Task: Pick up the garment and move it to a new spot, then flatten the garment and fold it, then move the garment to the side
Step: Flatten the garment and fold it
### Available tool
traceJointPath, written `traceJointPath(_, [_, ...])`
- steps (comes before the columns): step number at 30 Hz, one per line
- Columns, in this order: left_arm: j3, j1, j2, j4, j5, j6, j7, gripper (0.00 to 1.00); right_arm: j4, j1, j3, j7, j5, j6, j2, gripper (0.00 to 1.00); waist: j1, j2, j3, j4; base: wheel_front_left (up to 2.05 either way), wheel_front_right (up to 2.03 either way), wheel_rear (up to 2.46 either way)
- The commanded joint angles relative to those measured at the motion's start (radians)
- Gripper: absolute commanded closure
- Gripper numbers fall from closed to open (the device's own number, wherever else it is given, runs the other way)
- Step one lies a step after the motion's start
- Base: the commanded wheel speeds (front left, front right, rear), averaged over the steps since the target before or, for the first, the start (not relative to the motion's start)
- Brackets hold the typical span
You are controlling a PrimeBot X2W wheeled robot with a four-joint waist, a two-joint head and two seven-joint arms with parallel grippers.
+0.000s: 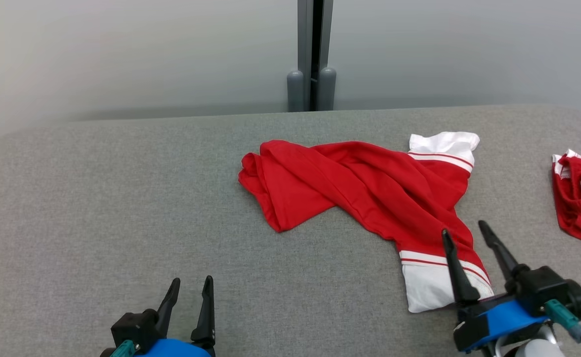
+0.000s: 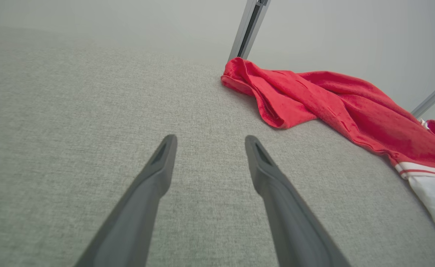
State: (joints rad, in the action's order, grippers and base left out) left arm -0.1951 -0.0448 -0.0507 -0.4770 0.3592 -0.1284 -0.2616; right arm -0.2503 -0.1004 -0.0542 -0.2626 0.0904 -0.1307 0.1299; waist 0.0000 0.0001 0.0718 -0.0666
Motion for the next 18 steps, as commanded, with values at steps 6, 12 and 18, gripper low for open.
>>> traceJointPath(6, [-0.023, -0.055, 0.000, -0.004, -0.008, -0.001, -0.005, 0.00, -0.035, 0.015, -0.060, -0.003, -0.005, 0.000, -0.026, 0.00, 0.0000, -0.0001, 0.042, -0.010, 0.00, 0.00, 0.00])
traceJointPath(12, [-0.076, -0.198, 0.000, -0.026, -0.022, -0.003, -0.005, 0.00, -0.042, -0.026, -0.082, -0.003, 0.004, 0.000, -0.050, 0.00, 0.0000, -0.0001, 0.088, -0.031, 0.00, 0.00, 0.00])
traceJointPath(18, [-0.162, -0.423, -0.001, -0.166, -0.008, -0.003, -0.005, 0.00, -0.039, -0.071, -0.113, -0.003, 0.006, 0.000, -0.059, 0.00, 0.0000, -0.0001, 0.147, -0.062, 0.00, 0.00, 0.00])
